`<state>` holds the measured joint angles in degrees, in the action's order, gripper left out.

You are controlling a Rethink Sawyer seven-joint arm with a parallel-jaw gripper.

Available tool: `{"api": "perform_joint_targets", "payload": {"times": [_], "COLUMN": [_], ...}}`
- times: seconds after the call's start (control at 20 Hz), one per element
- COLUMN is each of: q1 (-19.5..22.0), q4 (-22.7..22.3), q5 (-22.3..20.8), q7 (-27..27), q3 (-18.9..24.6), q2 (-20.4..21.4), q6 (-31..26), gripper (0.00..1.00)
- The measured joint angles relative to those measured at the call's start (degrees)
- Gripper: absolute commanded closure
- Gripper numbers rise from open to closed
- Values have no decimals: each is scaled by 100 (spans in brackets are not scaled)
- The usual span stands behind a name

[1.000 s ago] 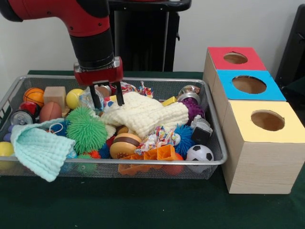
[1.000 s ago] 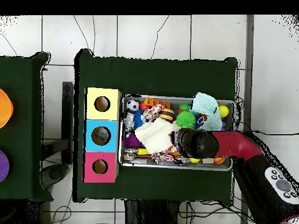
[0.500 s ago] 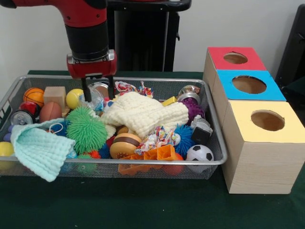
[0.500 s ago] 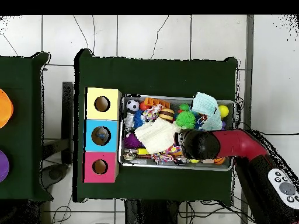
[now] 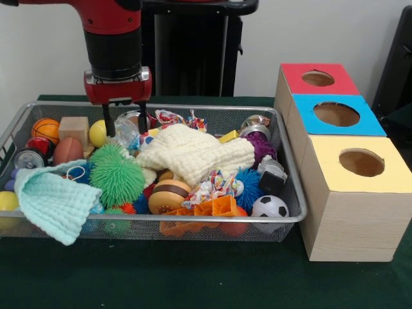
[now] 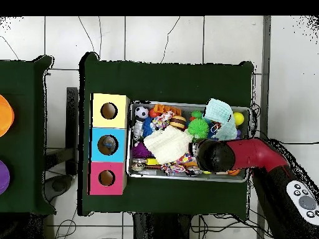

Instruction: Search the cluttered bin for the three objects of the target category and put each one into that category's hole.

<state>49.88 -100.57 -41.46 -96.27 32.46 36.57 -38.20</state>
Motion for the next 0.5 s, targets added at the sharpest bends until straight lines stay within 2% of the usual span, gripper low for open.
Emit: {"api": "perform_joint_targets", "payload": {"times": [0.5], "q1": [-9], "q4": [26], "q5": [-157], "q7": [0], "q3": [0], "q2": [-138], "q6": [1], "gripper": [0]}}
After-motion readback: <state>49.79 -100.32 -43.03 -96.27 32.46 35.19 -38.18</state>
